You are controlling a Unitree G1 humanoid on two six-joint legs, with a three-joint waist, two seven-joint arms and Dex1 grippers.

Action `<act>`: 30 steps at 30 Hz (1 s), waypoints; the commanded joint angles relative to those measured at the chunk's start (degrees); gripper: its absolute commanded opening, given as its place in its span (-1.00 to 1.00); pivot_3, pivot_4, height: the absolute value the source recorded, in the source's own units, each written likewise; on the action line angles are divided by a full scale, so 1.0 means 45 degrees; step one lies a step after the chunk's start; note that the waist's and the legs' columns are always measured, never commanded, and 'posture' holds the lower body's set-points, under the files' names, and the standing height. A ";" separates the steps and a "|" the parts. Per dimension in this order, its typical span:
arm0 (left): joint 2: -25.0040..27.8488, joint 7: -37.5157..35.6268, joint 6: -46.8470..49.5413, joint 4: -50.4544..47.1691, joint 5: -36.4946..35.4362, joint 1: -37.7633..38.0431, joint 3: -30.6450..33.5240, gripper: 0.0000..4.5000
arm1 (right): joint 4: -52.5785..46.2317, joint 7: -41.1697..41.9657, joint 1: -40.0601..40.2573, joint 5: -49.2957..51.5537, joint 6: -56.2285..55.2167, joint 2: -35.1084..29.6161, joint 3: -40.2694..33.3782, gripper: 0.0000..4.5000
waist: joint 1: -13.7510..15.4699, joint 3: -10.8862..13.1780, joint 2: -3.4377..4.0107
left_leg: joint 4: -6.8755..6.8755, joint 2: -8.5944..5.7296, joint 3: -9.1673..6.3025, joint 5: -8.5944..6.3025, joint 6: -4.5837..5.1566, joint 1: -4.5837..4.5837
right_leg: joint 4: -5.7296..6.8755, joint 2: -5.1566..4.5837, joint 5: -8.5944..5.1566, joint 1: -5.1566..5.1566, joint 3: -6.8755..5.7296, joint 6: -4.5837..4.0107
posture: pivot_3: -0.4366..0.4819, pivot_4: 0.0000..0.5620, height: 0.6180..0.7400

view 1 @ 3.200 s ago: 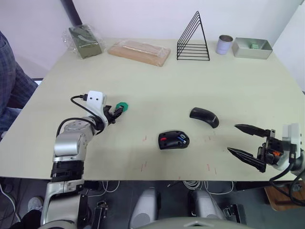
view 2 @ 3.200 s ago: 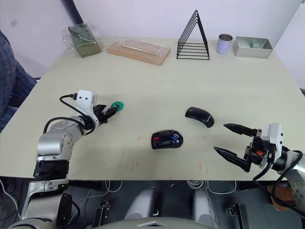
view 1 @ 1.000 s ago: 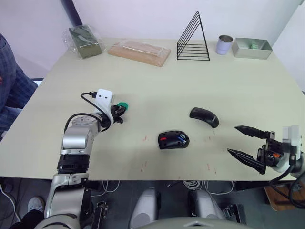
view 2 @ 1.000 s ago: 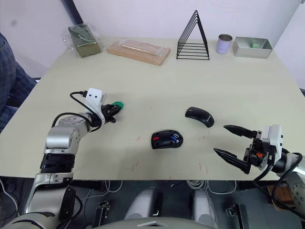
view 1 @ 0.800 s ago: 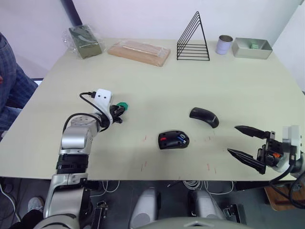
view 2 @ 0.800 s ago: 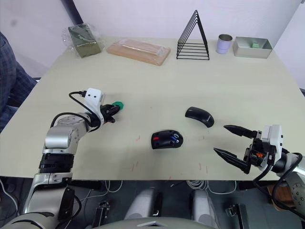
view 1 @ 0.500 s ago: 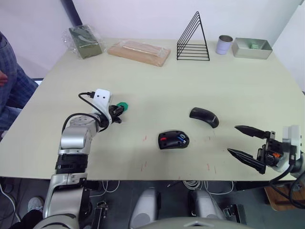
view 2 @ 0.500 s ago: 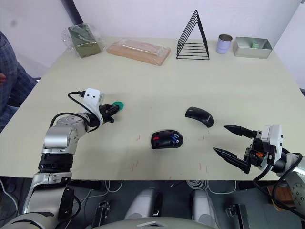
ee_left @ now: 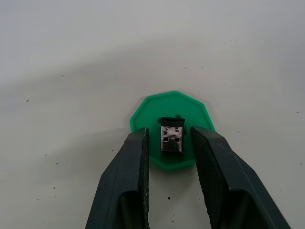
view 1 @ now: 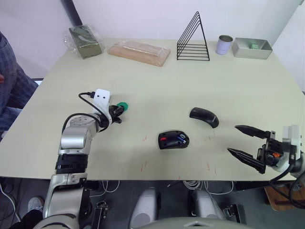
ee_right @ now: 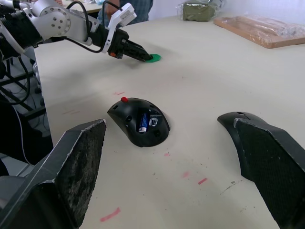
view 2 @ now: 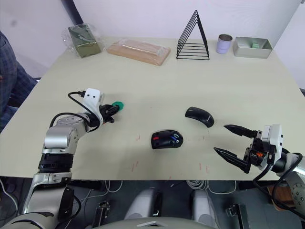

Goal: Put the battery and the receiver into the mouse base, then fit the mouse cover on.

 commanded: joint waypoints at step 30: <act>0.0717 -0.1488 0.0867 -0.2457 -0.1880 0.0467 0.1220 -0.97 | -0.0858 -0.0385 -0.0908 0.0441 0.0694 -0.0297 0.0171 1.00 | -0.0014 -0.0001 0.0001 | 0.0005 0.0002 -0.0002 0.0003 -0.0005 0.0006 | 0.0022 -0.0001 -0.0001 -0.0003 0.0002 -0.0002 | -0.05 -0.47 1.00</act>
